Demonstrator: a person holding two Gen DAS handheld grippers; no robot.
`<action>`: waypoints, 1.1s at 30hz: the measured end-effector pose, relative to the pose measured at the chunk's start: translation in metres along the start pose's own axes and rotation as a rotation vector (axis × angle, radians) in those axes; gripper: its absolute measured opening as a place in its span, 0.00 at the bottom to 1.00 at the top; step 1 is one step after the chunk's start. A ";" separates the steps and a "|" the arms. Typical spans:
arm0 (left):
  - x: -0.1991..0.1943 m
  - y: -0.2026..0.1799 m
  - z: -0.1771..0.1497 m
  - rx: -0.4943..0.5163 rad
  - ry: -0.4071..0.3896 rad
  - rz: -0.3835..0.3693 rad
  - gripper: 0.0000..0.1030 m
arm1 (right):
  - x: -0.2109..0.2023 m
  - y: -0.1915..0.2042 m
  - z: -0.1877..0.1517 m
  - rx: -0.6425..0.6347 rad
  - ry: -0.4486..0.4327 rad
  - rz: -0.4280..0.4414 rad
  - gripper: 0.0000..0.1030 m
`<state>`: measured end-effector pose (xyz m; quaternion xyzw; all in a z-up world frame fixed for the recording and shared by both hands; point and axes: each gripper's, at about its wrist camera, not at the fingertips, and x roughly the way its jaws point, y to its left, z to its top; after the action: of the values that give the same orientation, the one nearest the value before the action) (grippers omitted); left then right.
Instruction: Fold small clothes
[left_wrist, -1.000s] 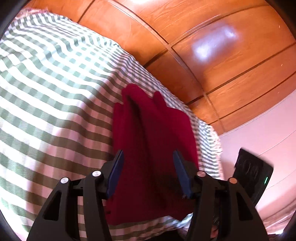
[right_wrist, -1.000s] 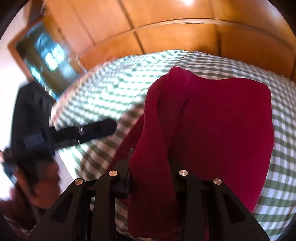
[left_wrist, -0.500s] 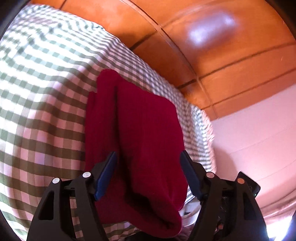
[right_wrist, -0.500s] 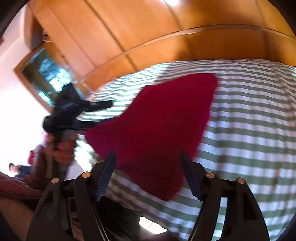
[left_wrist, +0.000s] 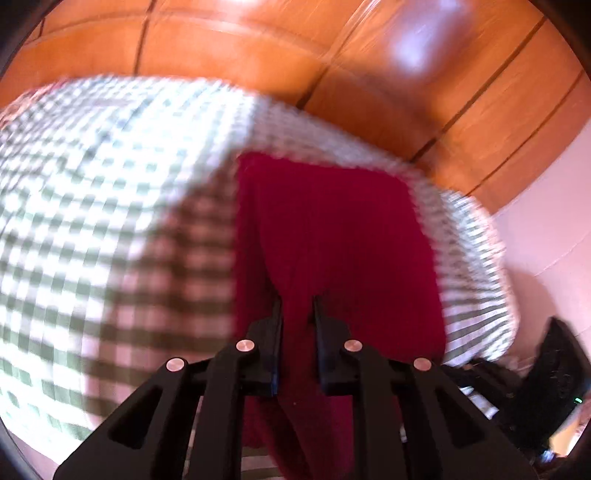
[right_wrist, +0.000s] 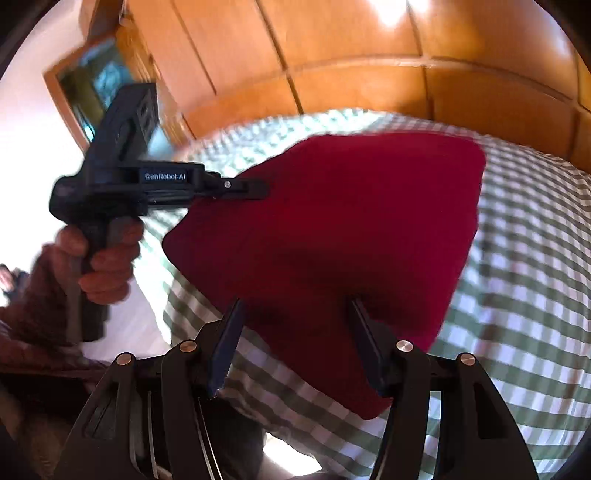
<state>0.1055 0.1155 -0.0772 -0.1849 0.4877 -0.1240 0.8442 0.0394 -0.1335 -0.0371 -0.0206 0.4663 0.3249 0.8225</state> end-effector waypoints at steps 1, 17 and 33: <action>0.010 0.004 -0.007 -0.009 0.006 0.026 0.15 | 0.011 0.002 -0.003 -0.016 0.024 -0.025 0.56; -0.013 -0.037 0.020 0.117 -0.168 0.241 0.45 | -0.034 -0.056 0.056 0.124 -0.118 -0.081 0.70; 0.016 -0.020 0.006 0.135 -0.141 0.272 0.49 | 0.068 -0.086 0.120 0.177 0.013 -0.207 0.70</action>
<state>0.1184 0.0925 -0.0785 -0.0685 0.4382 -0.0277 0.8958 0.2012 -0.1260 -0.0453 0.0018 0.4939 0.1958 0.8472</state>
